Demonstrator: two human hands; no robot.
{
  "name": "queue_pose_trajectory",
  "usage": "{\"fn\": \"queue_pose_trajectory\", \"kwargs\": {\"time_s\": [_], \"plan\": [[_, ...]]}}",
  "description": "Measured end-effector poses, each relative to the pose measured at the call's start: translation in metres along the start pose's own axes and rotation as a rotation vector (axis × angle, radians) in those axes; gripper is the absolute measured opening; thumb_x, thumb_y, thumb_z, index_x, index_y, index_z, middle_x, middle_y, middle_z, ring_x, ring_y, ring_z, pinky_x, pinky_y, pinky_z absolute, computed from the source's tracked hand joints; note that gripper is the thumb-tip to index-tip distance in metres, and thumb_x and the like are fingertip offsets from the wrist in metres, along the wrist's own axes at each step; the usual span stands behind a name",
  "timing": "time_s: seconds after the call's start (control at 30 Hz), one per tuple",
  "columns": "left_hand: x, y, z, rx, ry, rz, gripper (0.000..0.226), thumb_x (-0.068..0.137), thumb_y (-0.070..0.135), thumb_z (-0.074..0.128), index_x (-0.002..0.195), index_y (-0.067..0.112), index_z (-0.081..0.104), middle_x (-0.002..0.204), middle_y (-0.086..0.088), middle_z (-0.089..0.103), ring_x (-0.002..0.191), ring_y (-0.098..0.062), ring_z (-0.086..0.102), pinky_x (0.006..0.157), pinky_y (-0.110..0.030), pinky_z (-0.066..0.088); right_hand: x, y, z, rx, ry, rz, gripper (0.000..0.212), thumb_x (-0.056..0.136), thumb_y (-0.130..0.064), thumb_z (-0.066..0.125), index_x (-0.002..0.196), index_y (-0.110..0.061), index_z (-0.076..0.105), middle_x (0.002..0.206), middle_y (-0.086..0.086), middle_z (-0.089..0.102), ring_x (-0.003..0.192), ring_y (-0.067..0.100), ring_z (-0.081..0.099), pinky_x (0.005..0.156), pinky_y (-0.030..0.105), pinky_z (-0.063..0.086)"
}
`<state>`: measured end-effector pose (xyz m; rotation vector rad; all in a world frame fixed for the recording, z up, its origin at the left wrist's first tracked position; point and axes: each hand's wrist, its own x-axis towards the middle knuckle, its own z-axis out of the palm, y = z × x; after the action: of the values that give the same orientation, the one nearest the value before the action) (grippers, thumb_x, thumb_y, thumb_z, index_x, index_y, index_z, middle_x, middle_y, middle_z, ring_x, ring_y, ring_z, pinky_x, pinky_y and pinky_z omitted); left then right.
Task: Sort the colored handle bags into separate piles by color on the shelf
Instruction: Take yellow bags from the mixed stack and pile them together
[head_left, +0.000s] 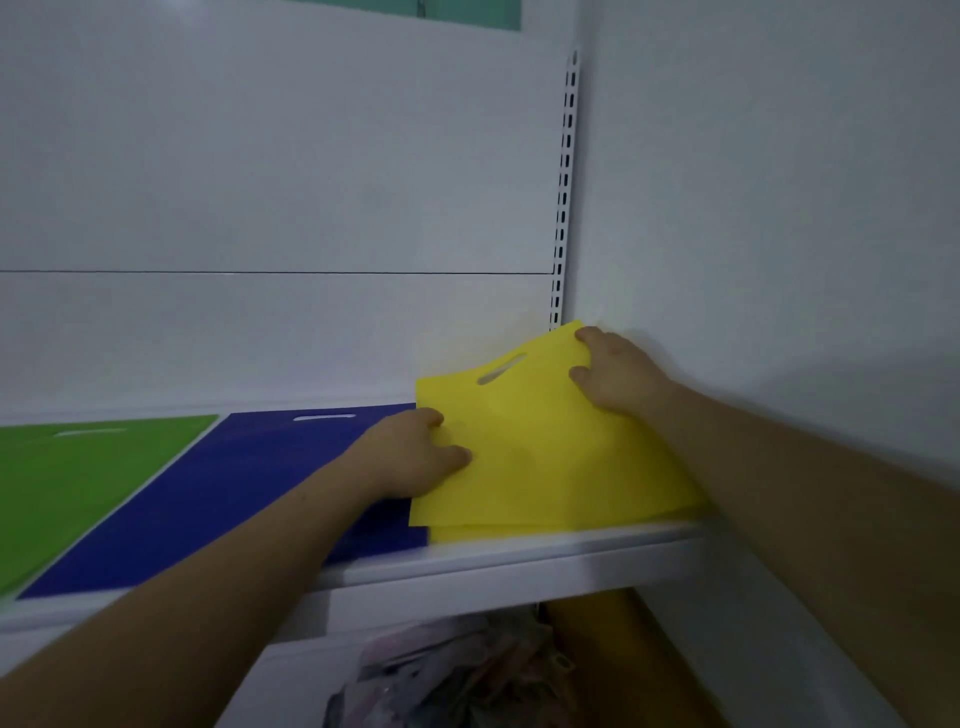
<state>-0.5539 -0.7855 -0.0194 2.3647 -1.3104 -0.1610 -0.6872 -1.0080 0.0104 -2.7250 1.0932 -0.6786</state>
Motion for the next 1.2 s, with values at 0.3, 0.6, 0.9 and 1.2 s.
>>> {"fn": "queue_pose_trajectory", "kwargs": {"time_s": [0.3,0.6,0.9,1.2], "plan": [[-0.002,0.003,0.004,0.129,-0.125,-0.057,0.070,0.089,0.056,0.049,0.146,0.019,0.032,0.152,-0.004,0.030,0.137,-0.023,0.032,0.107,-0.032,0.028,0.006,0.005,0.020,-0.195,-0.127,0.039,0.054,0.098,-0.025,0.043,0.145,-0.008,0.024,0.138,0.020,0.036,0.120,0.036,0.046,0.091,0.037,0.042],[-0.028,0.011,0.001,0.152,-0.179,0.011,0.075,0.085,0.065,0.044,0.147,0.026,0.028,0.151,-0.002,0.033,0.135,-0.022,0.035,0.106,-0.032,0.029,-0.007,-0.005,0.021,-0.324,-0.358,-0.031,0.067,0.095,-0.052,0.041,0.150,-0.016,0.026,0.153,0.011,0.026,0.137,0.031,0.031,0.108,0.039,0.032],[-0.059,0.020,0.005,0.192,-0.227,0.146,0.081,0.078,0.069,0.053,0.146,0.032,0.028,0.154,0.006,0.026,0.138,-0.018,0.030,0.108,-0.033,0.027,-0.022,-0.008,0.020,-0.349,-0.517,0.022,0.069,0.097,-0.059,0.028,0.146,-0.013,0.035,0.153,0.007,0.032,0.138,0.025,0.033,0.111,0.039,0.028],[-0.059,0.012,0.011,0.171,-0.212,0.185,0.073,0.084,0.065,0.048,0.145,0.029,0.031,0.153,0.008,0.028,0.137,-0.016,0.031,0.111,-0.033,0.027,-0.031,-0.006,0.025,-0.269,-0.534,0.058,0.078,0.093,-0.069,0.020,0.152,-0.019,0.017,0.159,0.004,0.015,0.144,0.025,0.020,0.116,0.042,0.019]]}}
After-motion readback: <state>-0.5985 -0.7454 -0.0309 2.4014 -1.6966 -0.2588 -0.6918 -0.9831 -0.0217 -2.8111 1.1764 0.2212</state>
